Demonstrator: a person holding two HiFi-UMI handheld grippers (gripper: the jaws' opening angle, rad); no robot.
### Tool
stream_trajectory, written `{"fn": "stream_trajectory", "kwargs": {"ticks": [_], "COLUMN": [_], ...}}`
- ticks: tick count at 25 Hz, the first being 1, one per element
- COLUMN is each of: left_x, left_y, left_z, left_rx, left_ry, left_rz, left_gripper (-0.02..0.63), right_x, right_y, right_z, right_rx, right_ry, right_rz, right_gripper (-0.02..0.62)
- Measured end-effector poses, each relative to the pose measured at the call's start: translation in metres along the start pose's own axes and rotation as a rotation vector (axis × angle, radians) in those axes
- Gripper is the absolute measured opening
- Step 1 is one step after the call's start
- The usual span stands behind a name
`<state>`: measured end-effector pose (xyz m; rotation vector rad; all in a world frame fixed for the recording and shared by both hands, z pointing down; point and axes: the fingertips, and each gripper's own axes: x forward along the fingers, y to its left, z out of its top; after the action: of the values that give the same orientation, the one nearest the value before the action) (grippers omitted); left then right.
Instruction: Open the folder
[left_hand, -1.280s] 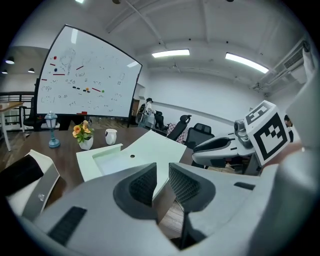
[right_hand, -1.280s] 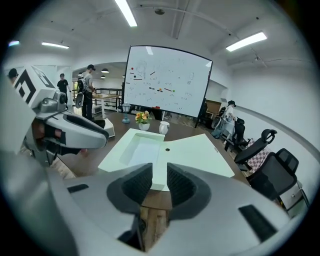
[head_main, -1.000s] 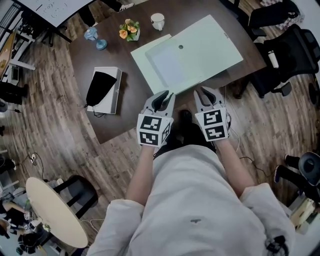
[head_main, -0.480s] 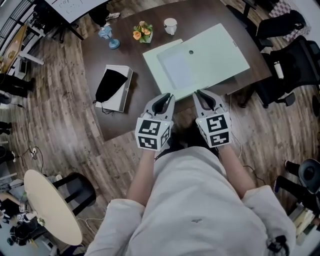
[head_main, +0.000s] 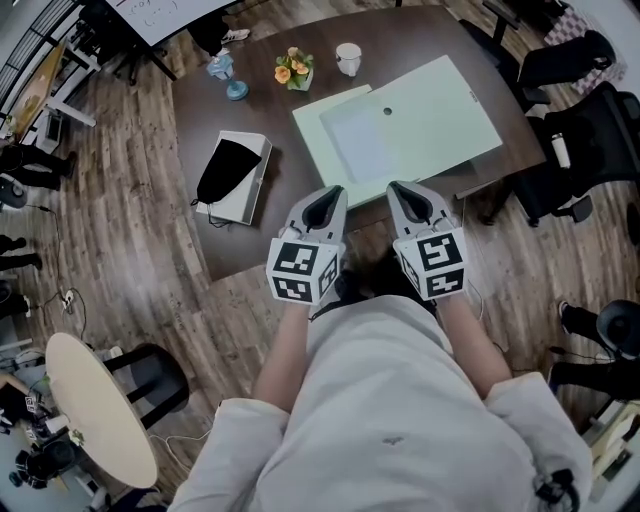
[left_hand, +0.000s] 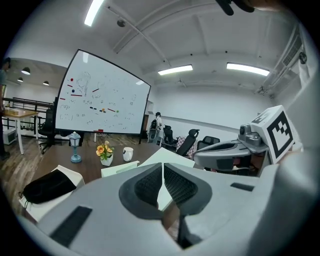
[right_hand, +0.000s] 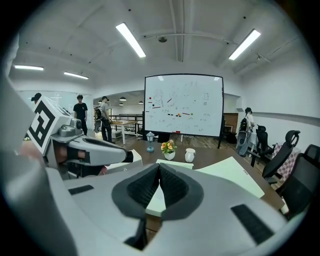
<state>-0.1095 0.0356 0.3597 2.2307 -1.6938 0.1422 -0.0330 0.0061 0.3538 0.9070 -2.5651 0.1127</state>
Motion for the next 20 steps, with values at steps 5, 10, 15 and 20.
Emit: {"fn": "stream_trajectory", "kwargs": {"ticks": [5,10,15,20], "left_x": [-0.0043,-0.0075,-0.0072,-0.0064], "left_y": [0.0001,0.0048,0.008,0.0086], "left_z": [0.0005,0.0007,-0.0009,-0.0019], "left_rx": [0.002,-0.003,-0.008,-0.011], "left_ry": [-0.005,-0.009,-0.007,-0.001], "left_rz": [0.009,0.024,0.027,0.031], "left_gripper": [0.009,0.006,0.005,0.005], "right_x": [-0.0011,0.0007,0.003,0.0026], "right_y": [0.0022,0.0039,0.0047,0.0022], "right_z": [0.0007,0.0015,-0.0008,-0.0027], "right_rx": [-0.007,-0.003,0.001,0.007], "right_ry": [-0.004,-0.009,-0.004,0.001], "right_rz": [0.01,0.019,0.023,0.021], "right_gripper": [0.004,0.003,0.003,0.003]}}
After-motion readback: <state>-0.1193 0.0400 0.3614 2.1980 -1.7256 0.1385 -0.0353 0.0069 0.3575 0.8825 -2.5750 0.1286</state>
